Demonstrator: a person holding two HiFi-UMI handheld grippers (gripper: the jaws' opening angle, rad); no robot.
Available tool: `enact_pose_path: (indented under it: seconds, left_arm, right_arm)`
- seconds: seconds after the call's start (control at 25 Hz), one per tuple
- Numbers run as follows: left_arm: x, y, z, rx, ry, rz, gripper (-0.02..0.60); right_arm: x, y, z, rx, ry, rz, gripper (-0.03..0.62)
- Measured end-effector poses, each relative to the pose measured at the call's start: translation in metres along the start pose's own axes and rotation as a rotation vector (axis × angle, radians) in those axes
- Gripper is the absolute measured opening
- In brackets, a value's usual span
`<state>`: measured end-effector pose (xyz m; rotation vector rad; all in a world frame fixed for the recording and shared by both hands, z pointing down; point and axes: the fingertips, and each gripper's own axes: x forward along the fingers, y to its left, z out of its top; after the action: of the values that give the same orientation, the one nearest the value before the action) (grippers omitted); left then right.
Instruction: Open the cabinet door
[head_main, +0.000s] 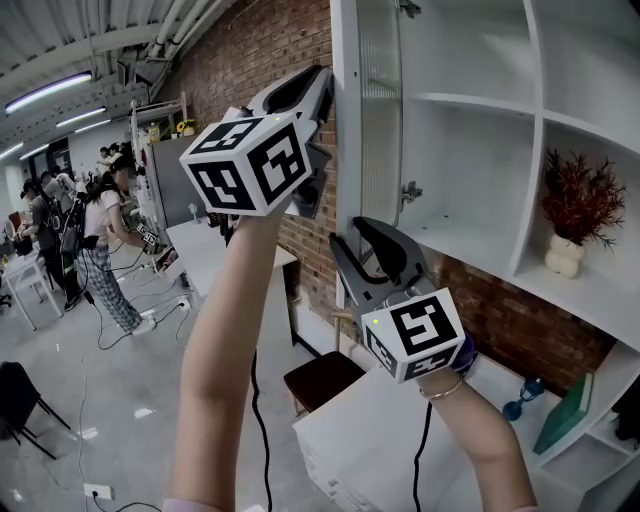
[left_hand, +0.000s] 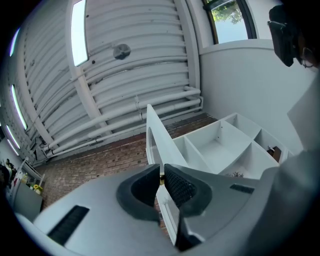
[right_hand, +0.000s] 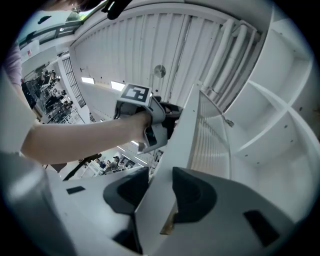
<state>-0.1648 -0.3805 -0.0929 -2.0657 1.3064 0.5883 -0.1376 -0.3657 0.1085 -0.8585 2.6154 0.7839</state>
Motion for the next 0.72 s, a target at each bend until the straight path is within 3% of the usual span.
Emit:
enact_pose_path:
  seconds: [0.72]
  left_arm:
    - [-0.010,0.086,-0.024,0.028,0.033,0.135,0.002]
  right_arm:
    - [0.069,0.024,-0.027,0.022,-0.030,0.063,0.133]
